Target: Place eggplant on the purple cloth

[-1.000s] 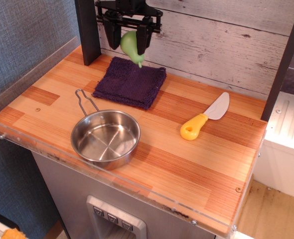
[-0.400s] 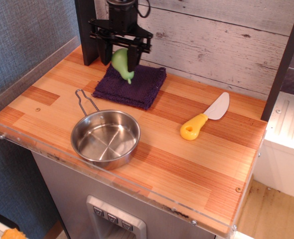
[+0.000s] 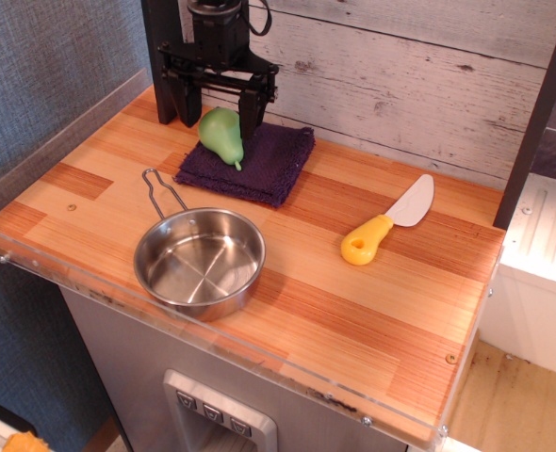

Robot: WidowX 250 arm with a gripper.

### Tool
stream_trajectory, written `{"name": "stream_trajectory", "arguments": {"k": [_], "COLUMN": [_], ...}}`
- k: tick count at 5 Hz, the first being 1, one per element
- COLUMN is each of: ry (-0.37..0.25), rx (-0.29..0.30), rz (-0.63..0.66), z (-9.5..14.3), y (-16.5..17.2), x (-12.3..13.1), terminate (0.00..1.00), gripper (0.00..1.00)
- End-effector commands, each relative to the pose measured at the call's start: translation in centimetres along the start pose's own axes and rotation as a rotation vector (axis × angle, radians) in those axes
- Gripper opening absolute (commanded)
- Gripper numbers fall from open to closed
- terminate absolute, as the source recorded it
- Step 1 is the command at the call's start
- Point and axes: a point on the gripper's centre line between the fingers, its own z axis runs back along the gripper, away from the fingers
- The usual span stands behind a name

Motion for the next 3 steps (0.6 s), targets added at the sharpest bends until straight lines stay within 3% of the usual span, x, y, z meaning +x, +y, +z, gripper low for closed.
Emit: {"name": "stream_trajectory", "arguments": {"k": [1,2,3], "ry": [-0.152,-0.144,-0.126], "rx": [-0.039,-0.061,-0.051], "rz": [-0.006,-0.008,-0.027], "z": [8.8,10.4,10.3], "y": [0.2,-0.6,-1.1], "x": [-2.0,-4.4,-6.0], "terminate": [0.00,0.00,0.00], "gripper": [1.00,1.00,1.00]}}
